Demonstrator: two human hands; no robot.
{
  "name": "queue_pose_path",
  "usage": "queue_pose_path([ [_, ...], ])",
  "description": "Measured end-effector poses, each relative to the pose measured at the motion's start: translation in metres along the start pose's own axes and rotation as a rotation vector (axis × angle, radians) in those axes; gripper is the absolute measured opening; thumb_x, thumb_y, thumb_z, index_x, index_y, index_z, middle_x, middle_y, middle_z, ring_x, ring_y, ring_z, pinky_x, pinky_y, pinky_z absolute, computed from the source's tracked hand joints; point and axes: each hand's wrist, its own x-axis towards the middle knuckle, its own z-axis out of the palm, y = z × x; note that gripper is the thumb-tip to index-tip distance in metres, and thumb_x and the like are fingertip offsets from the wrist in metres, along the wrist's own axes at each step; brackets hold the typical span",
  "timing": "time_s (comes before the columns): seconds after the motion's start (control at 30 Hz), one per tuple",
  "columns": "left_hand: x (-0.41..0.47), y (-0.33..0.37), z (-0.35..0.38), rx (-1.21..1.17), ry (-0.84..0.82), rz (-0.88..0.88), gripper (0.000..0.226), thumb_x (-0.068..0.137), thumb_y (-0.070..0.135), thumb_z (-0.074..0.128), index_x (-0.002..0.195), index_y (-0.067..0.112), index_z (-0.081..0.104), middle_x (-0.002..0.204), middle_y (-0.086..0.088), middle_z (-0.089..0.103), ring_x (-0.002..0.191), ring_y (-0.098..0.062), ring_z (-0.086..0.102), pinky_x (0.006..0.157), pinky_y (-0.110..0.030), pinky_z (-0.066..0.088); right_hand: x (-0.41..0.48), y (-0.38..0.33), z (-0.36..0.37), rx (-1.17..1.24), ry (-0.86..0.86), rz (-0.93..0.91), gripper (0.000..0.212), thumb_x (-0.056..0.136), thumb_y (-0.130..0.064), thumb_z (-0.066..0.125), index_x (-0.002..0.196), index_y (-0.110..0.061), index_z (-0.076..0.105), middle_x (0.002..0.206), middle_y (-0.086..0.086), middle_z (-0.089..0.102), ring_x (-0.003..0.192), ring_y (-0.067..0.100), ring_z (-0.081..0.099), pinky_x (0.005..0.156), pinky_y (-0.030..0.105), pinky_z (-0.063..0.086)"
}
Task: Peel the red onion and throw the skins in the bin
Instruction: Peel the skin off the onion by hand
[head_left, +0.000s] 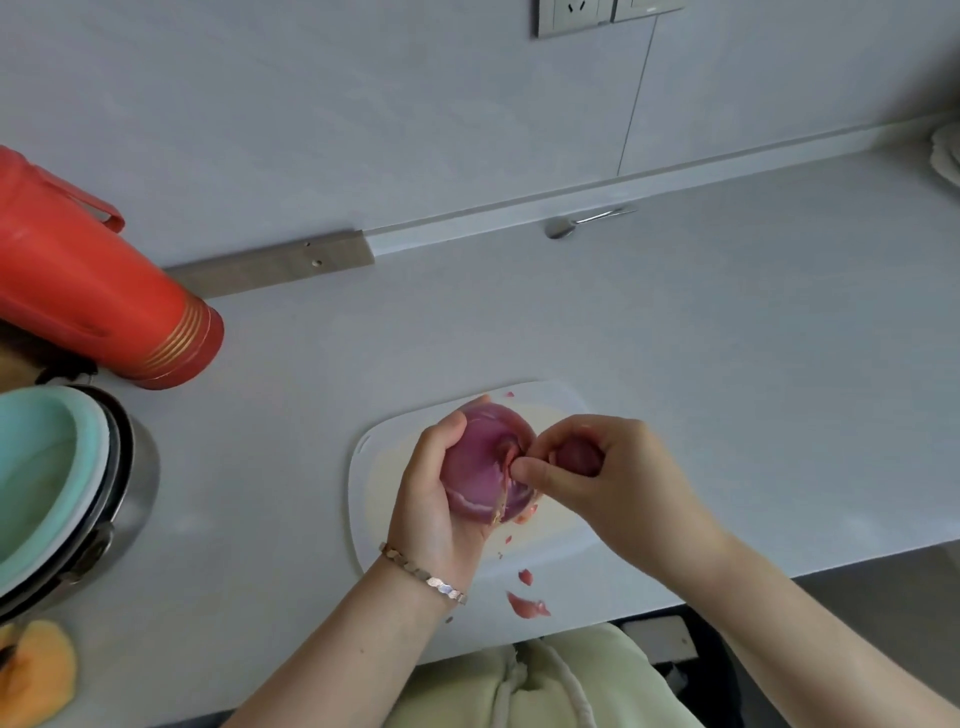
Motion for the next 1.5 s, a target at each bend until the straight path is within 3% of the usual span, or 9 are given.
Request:
queue_pose_path([
  [0.1,0.0,0.003,0.001,-0.007,0.036,-0.042,0.035,0.071,0.033,0.046,0.058,0.012,0.07,0.062,-0.008,0.062,0.055,-0.02,0.06,0.06,-0.029,0.041,0.0,-0.003,-0.003,0.028,-0.073,0.002,0.019,0.079,-0.015,0.069,0.061,-0.011,0.063,0.04,-0.017,0.05,0.037,0.002,0.042,0.04,0.006,0.029],
  [0.3,-0.001,0.009,-0.005,-0.054,0.101,-0.111,0.039,0.081,0.031,0.048,0.056,0.012,0.07,0.062,-0.01,0.065,0.054,-0.02,0.064,0.047,-0.03,0.053,-0.004,0.005,0.01,-0.007,-0.001,-0.064,0.021,0.078,-0.009,0.067,0.059,-0.005,0.06,0.043,-0.007,0.046,0.042,0.006,0.039,0.044,0.007,0.03],
  [0.43,-0.005,0.017,-0.01,-0.058,0.079,-0.149,0.03,0.069,0.034,0.053,0.066,0.009,0.069,0.069,-0.016,0.066,0.065,-0.03,0.064,0.048,-0.035,0.053,0.001,0.014,0.002,-0.03,0.238,-0.06,0.014,0.076,-0.005,0.067,0.064,-0.001,0.06,0.066,0.022,0.06,0.053,0.023,0.046,0.051,0.014,0.035],
  [0.67,-0.011,0.023,-0.017,0.013,0.036,-0.168,0.031,0.066,0.033,0.052,0.077,0.008,0.066,0.07,-0.014,0.064,0.06,-0.027,0.062,0.047,-0.036,0.053,-0.008,-0.002,0.009,0.064,0.089,-0.101,0.021,0.071,-0.003,0.071,0.065,-0.021,0.062,0.057,-0.012,0.061,0.052,-0.001,0.054,0.054,0.008,0.043],
  [0.77,-0.015,0.025,-0.019,0.066,-0.02,-0.12,0.032,0.066,0.033,0.049,0.076,0.007,0.065,0.069,-0.013,0.065,0.056,-0.024,0.062,0.048,-0.033,0.052,-0.012,-0.005,0.017,0.02,0.086,-0.177,0.015,0.069,-0.021,0.075,0.07,-0.033,0.068,0.066,-0.022,0.066,0.067,-0.001,0.062,0.074,0.027,0.048],
  [1.0,-0.015,0.03,-0.026,0.061,0.003,-0.027,0.036,0.07,0.033,0.047,0.073,0.001,0.063,0.067,-0.013,0.059,0.06,-0.025,0.059,0.055,-0.029,0.05,-0.01,-0.011,0.035,-0.173,0.164,-0.343,0.006,0.07,-0.02,0.067,0.07,-0.021,0.073,0.061,-0.002,0.067,0.064,0.011,0.061,0.06,0.021,0.048],
  [1.27,-0.013,0.038,-0.029,0.05,-0.001,-0.143,0.032,0.066,0.035,0.051,0.064,0.009,0.068,0.067,-0.011,0.064,0.055,-0.023,0.062,0.054,-0.035,0.054,0.002,-0.01,0.036,-0.089,0.161,-0.314,0.012,0.073,-0.01,0.071,0.076,-0.021,0.073,0.068,-0.011,0.066,0.073,0.007,0.061,0.063,0.011,0.046],
  [1.37,-0.012,0.047,-0.031,0.078,-0.051,-0.27,0.031,0.064,0.036,0.051,0.06,0.013,0.07,0.065,-0.01,0.065,0.053,-0.024,0.063,0.049,-0.035,0.054,0.009,-0.015,0.024,-0.141,-0.002,-0.366,0.022,0.075,-0.02,0.061,0.09,-0.036,0.066,0.067,-0.012,0.061,0.065,0.007,0.058,0.059,0.018,0.047],
  [1.5,-0.008,0.057,-0.037,0.112,-0.139,-0.483,0.031,0.067,0.037,0.051,0.067,0.012,0.07,0.07,-0.012,0.068,0.063,-0.031,0.068,0.044,-0.031,0.052,0.02,-0.018,0.01,-0.164,-0.27,-0.45,0.027,0.075,-0.007,0.061,0.095,-0.024,0.069,0.071,-0.023,0.059,0.065,0.0,0.058,0.063,0.008,0.041],
])
